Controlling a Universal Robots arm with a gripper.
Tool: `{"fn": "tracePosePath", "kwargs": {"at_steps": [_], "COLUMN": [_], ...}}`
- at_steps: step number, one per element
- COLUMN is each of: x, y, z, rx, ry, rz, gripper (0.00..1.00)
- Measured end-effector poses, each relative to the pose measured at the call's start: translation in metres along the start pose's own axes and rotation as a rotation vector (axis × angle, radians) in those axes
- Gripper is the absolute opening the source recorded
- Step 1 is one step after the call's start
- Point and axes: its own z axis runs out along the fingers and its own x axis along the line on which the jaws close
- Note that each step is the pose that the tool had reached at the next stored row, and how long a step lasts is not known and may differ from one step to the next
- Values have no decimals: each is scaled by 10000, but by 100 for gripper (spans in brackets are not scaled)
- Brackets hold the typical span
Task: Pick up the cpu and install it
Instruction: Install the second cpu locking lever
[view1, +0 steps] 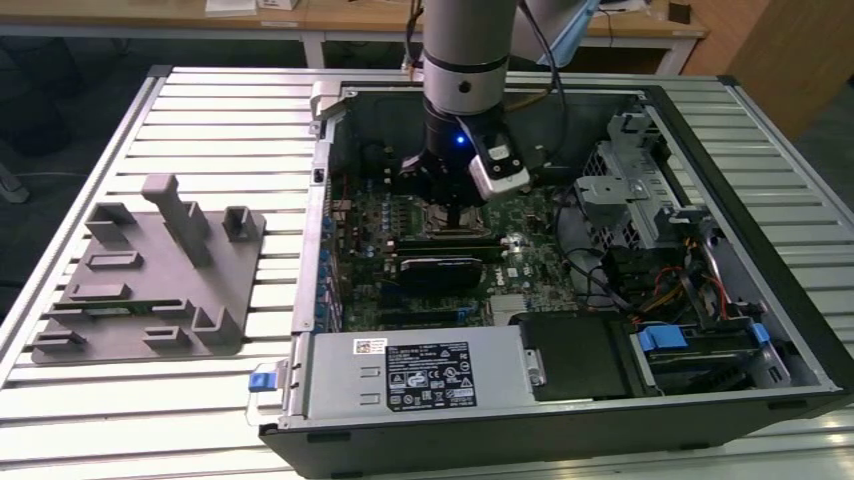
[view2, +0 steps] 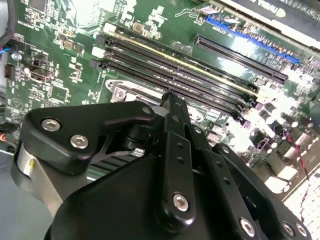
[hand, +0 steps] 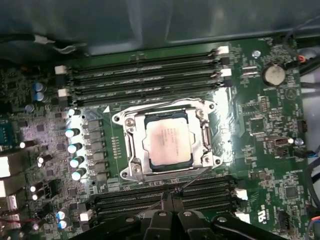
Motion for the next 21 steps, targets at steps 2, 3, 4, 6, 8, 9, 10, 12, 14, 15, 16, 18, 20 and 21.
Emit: {"fn": "tracePosePath", "kwargs": {"at_steps": [2, 3, 4, 6, 8, 9, 10, 12, 14, 15, 16, 18, 20, 21], "x": [12, 19, 28, 46, 66, 70, 74, 84, 96, 103, 112, 132, 153, 163], "y": [-9, -16, -22, -35, -44, -46, -47, -56, -71, -80, -91, -110, -131, -140], "z": [12, 16, 20, 28, 39, 46, 54, 69, 81, 85, 89, 96, 102, 105], "rx": [-27, -37, -47, -70, -116, -183, -256, -369, -419, -430, -436, -443, -449, -452], "ry": [-1, -1, -1, -1, 4, 10, 17, 28, 32, 32, 32, 33, 33, 32], "rz": [-125, -184, -234, -320, -397, -444, -489, -569, -643, -678, -715, -791, -870, -910], "gripper": [11, 11, 11, 11, 11, 11, 11, 11, 11, 11, 11, 11, 11, 11]}}
